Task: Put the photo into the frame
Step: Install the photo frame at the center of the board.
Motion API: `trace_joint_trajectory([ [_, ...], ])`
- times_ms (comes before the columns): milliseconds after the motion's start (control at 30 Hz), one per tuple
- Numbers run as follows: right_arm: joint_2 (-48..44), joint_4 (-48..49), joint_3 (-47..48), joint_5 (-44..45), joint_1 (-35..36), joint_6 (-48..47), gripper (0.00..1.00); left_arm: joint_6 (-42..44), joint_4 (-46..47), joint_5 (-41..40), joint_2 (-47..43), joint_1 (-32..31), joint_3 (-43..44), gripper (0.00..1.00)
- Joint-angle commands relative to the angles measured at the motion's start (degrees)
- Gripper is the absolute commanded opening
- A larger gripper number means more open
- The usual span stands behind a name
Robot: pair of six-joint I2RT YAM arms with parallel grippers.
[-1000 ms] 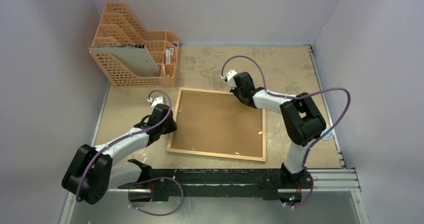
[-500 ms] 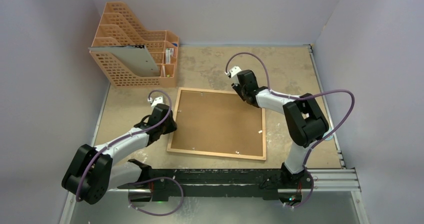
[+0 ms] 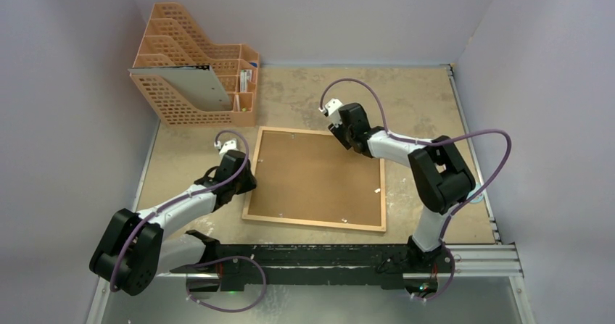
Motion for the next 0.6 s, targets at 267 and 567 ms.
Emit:
trace_joint_trajectory([
  [267, 3.40, -0.08, 2.63, -0.28, 0.26, -1.14, 0.48, 0.53, -5.07, -0.74, 1.37, 0.72, -0.16, 0.21],
  [567, 4.86, -2.19, 2.29, -0.42, 0.21, -0.85, 0.30, 0.57, -5.56, -1.24, 1.20, 0.71, -0.18, 0.16],
])
